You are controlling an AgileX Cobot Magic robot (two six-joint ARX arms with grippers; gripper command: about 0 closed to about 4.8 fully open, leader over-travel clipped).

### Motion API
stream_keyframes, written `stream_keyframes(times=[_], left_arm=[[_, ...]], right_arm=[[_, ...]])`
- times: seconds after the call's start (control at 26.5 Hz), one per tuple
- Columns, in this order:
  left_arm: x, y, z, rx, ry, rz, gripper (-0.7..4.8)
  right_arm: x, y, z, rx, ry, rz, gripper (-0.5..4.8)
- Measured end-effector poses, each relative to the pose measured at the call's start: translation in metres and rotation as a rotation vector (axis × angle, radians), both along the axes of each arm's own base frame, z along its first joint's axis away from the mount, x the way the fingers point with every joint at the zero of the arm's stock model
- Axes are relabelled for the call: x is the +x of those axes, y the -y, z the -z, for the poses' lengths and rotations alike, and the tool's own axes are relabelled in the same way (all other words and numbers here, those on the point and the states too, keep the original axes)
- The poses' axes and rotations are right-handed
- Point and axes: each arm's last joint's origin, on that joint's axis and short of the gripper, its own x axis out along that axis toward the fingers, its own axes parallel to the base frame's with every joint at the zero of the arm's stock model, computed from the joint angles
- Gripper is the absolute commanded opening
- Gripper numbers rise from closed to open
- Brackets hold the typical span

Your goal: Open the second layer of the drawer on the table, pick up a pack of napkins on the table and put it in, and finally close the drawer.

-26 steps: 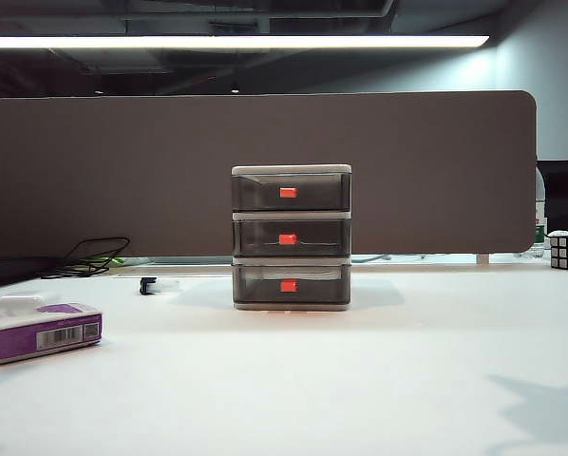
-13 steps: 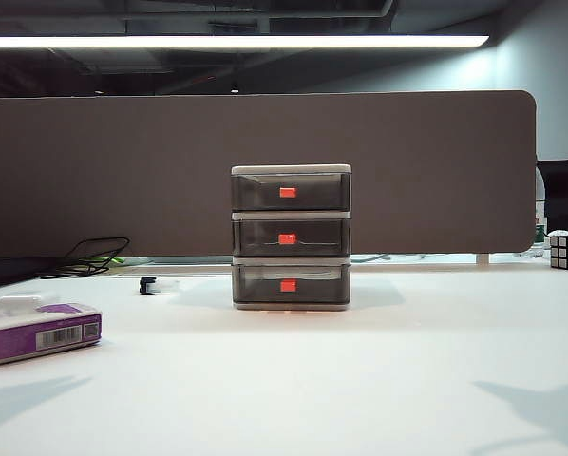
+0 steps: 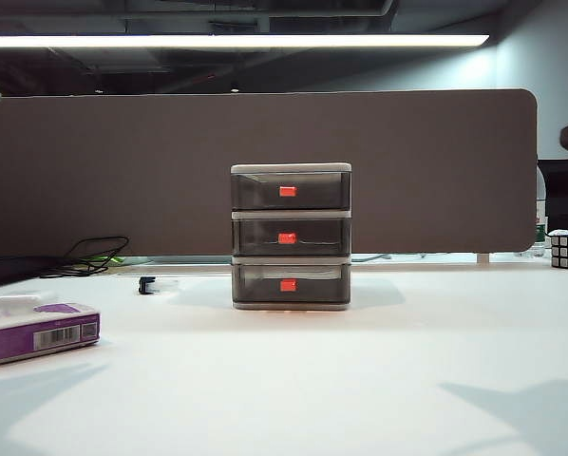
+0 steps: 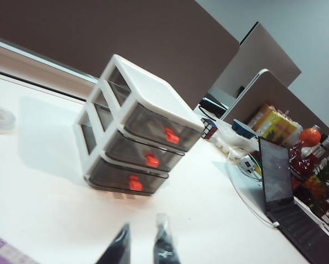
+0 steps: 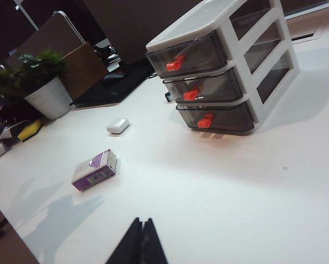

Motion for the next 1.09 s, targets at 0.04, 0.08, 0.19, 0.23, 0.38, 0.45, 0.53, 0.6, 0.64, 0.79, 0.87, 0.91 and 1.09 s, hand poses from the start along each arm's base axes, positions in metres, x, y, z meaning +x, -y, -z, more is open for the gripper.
stream_keyframes(times=[0.04,0.08,0.19,0.23,0.38,0.45,0.53,0.6,0.64,0.79,0.87,0.91,1.09], left_arm=[[0.001,0.003,0.000,0.006,0.003,0.007,0.57],[0.002,0.007,-0.001,0.017,0.011,0.016,0.57],[0.007,0.019,-0.004,0.071,0.022,0.011,0.88],[0.008,0.023,-0.005,0.091,0.026,0.001,1.13],[0.021,0.038,-0.011,0.189,0.032,-0.063,2.17],[0.035,0.046,-0.005,0.219,0.002,-0.111,2.20],[0.043,0.050,-0.001,0.232,-0.013,-0.114,2.21],[0.054,0.058,0.000,0.237,-0.019,-0.112,2.41],[0.059,0.061,0.001,0.242,-0.023,-0.112,2.53],[0.081,0.075,0.009,0.288,-0.051,-0.100,2.61],[0.100,0.089,0.015,0.309,-0.080,-0.082,2.61],[0.106,0.093,0.017,0.316,-0.090,-0.072,2.61],[0.126,0.108,0.020,0.313,-0.094,0.022,2.59]], right_arm=[[0.000,-0.001,-0.001,-0.010,-0.001,-0.002,-0.05],[0.001,-0.003,-0.002,-0.029,-0.007,-0.003,-0.05],[0.005,-0.009,-0.010,-0.086,-0.012,-0.007,-0.05],[0.006,-0.011,-0.015,-0.100,-0.005,-0.010,-0.05],[0.019,-0.019,-0.037,-0.153,0.049,0.000,-0.05],[0.038,-0.027,-0.050,-0.179,0.043,-0.005,-0.05],[0.049,-0.031,-0.051,-0.193,0.031,-0.009,-0.05],[0.062,-0.037,-0.052,-0.201,0.017,-0.013,-0.05],[0.068,-0.039,-0.053,-0.202,0.017,-0.013,-0.05],[0.089,-0.049,-0.048,-0.203,0.006,-0.035,-0.05],[0.108,-0.057,-0.049,-0.200,0.000,-0.068,-0.05],[0.113,-0.060,-0.049,-0.200,-0.006,-0.086,-0.05],[0.136,-0.071,-0.052,-0.216,-0.008,-0.140,-0.05]])
